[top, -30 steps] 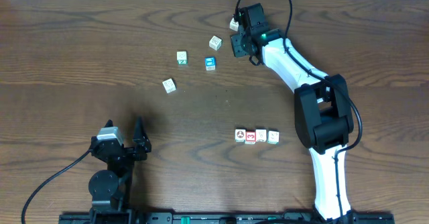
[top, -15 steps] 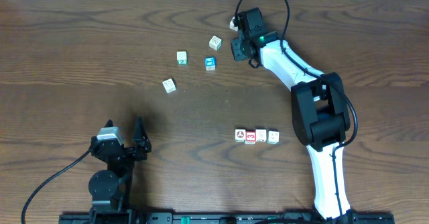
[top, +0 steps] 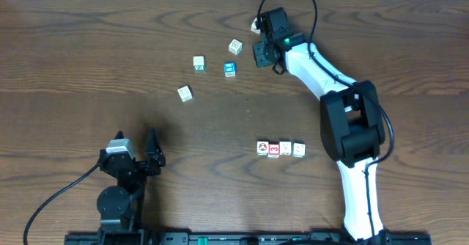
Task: Lift 5 blocks
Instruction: 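Close the right gripper on the yellow S block and lift, then carry the S block down to the right end of the row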
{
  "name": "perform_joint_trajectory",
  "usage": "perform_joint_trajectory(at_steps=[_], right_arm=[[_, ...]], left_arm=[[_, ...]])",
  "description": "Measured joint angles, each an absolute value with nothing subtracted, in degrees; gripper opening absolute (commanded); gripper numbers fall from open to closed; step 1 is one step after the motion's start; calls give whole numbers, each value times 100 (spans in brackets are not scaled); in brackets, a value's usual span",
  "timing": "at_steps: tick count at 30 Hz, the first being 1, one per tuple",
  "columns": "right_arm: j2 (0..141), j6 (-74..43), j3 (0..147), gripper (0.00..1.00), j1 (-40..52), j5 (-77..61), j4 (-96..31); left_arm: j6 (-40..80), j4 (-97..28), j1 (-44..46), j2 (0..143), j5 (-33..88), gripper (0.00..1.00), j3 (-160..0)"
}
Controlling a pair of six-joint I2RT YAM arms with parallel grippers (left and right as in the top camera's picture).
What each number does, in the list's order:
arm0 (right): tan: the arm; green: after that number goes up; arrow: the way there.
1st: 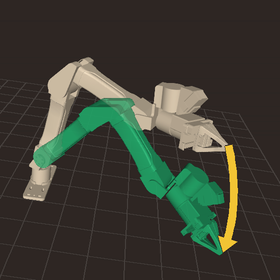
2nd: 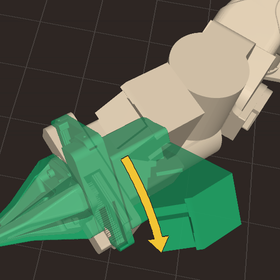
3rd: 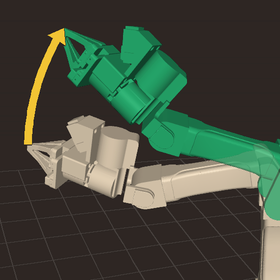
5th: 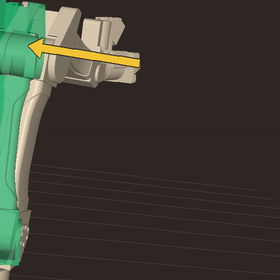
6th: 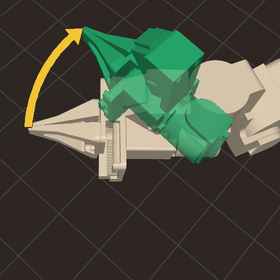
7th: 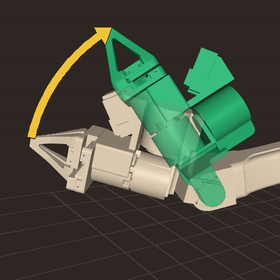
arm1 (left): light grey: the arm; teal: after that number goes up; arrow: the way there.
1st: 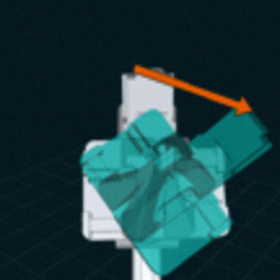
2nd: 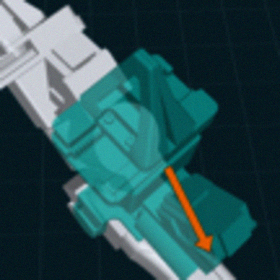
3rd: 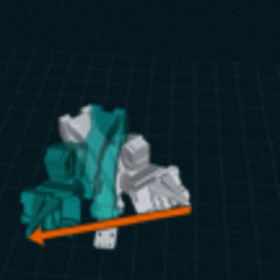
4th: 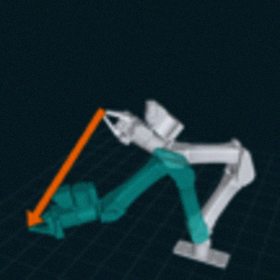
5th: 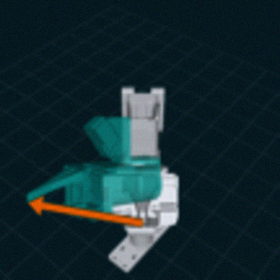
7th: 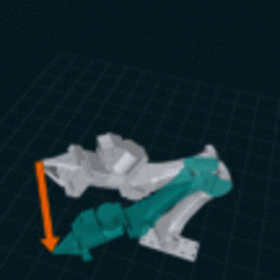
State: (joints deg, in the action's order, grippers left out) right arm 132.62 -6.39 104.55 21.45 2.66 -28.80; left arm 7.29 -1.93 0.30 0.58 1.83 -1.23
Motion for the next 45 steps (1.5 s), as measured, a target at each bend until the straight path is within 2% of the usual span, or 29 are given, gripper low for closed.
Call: perform_joint_trajectory(at_steps=[4,6,11,16,19,23,28,34,35,36,38,41,45], right_arm=[[12346,-639,10427,14,2145,355,-3190],[11574,-642,10429,10,2143,502,-3649],[9651,-683,10589,2,2093,1179,-5621],[8790,-1096,10617,2,1929,1988,-7817],[8541,-1334,10521,1,1907,2191,-8377],[7878,-1544,10245,1,1964,2300,-8486],[6414,-1898,9662,2,2038,2349,-8801],[4539,-2381,8093,12,2038,2263,-8927],[4320,-2467,7819,23,2038,2226,-8903],[4075,-2571,7481,26,2038,2185,-8774],[3634,-2657,6707,20,2038,1966,-8149],[3520,-2845,6298,11,2038,1737,-7719],[3629,-3251,6071,10,2038,1566,-6772]], left_arm=[[731,-193,30,58,183,77,-123],[731,-193,30,58,183,77,-123],[731,-193,30,60,183,77,-123],[729,-193,30,60,183,77,-123],[729,-193,30,60,185,77,-123],[731,-193,30,58,183,77,-123],[729,-193,30,58,185,77,-123],[731,-189,30,58,180,77,-123],[729,-193,30,60,180,77,-123],[729,-193,30,58,185,77,-123],[729,-200,30,58,183,77,-126],[731,-198,30,58,183,77,-126],[731,-198,30,58,183,77,-126]])
